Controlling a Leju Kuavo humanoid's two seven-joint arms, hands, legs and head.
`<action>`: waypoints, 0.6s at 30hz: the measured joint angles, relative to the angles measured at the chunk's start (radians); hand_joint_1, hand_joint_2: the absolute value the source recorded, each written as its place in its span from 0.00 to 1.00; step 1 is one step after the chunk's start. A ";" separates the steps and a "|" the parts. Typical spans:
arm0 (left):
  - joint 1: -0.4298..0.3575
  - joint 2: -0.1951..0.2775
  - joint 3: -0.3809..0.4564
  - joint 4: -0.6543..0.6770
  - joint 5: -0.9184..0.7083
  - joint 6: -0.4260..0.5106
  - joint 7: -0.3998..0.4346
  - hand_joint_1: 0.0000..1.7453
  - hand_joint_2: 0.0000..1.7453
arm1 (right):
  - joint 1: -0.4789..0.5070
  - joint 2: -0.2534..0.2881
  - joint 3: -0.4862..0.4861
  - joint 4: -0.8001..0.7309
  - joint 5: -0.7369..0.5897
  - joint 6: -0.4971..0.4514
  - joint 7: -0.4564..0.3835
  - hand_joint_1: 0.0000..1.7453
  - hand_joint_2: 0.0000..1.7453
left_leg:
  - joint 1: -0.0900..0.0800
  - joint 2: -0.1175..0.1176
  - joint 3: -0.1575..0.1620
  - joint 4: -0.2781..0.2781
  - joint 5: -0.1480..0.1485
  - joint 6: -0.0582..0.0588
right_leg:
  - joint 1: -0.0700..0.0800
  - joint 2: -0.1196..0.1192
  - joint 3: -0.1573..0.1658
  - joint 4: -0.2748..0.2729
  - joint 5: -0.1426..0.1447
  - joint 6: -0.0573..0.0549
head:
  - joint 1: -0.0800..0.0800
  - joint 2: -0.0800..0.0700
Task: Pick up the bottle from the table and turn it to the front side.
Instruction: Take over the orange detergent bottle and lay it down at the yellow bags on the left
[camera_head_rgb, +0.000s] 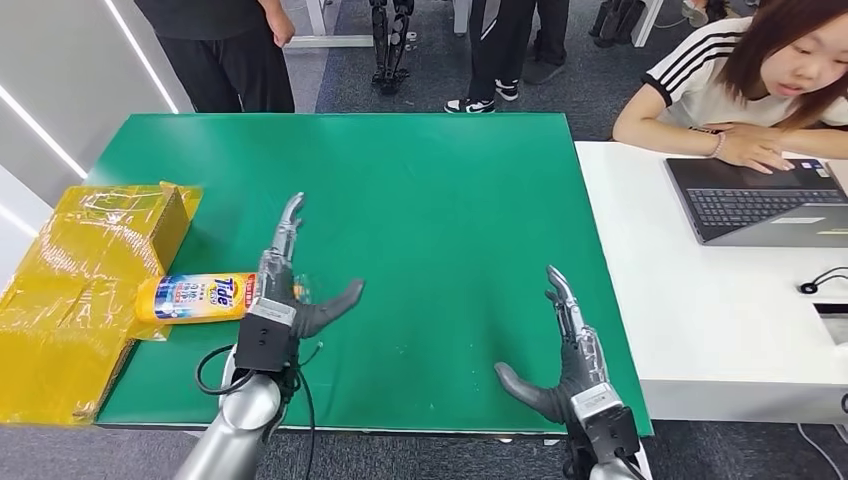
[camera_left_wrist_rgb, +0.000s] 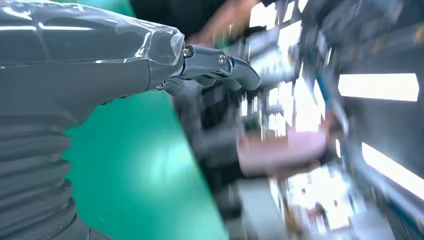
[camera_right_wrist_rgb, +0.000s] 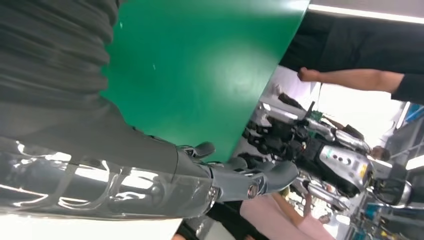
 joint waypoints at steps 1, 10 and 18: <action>0.000 -0.002 -0.014 -0.002 0.017 -0.021 0.003 0.00 1.00 | 0.002 0.004 0.002 0.002 -0.003 0.000 -0.001 0.00 1.00 | 0.000 0.000 0.000 0.000 0.000 0.000 | 0.000 0.000 0.000 0.000 0.000 0.000 | 0.000 0.000; 0.023 -0.003 -0.065 -0.005 0.194 -0.243 0.032 0.00 1.00 | 0.038 0.018 0.003 -0.001 -0.042 -0.012 -0.006 0.00 1.00 | 0.000 0.000 0.000 0.000 -0.001 0.000 | 0.000 0.000 0.000 0.000 -0.001 0.001 | 0.000 0.000; 0.050 0.002 -0.060 0.006 0.232 -0.248 0.028 0.00 1.00 | 0.083 0.018 0.003 -0.017 -0.070 -0.041 -0.023 0.00 1.00 | 0.000 0.000 0.000 0.000 -0.001 0.000 | 0.000 0.000 0.000 0.000 -0.001 0.000 | 0.000 0.000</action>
